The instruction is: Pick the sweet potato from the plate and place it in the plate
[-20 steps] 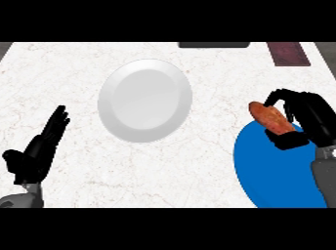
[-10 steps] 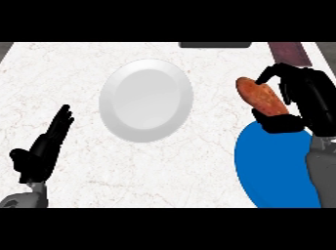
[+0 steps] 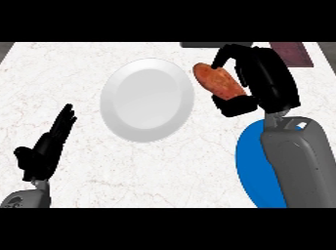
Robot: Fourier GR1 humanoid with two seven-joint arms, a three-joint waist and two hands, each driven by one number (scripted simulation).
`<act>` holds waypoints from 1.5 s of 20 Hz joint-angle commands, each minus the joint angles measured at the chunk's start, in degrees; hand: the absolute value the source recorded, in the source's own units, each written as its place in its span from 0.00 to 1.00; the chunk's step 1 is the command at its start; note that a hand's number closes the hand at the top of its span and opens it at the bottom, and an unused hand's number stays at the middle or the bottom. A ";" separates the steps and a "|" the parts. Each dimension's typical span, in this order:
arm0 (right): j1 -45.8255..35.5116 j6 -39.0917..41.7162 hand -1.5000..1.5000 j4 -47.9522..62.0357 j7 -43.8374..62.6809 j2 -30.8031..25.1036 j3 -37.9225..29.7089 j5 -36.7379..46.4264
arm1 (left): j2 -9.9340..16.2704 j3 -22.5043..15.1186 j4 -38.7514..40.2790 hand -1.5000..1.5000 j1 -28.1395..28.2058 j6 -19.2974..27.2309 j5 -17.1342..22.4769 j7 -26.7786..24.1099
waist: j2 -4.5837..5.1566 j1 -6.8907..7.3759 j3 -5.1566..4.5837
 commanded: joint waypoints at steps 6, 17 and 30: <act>-11.73 -8.31 1.00 21.70 -1.41 7.07 3.60 -0.54 | -1.23 -1.26 -1.49 0.50 -1.28 1.23 -1.62 1.28 | 0.19 0.57 0.02; -21.41 -31.75 1.00 41.62 3.52 7.19 17.51 -18.00 | -1.56 -0.79 1.05 0.50 -2.84 0.70 -1.51 0.22 | 0.62 2.38 0.02; -25.10 -44.96 0.00 52.93 0.88 7.19 22.58 -39.75 | -1.32 -1.36 0.93 0.50 -5.09 -0.31 -1.73 1.75 | 1.09 3.37 0.03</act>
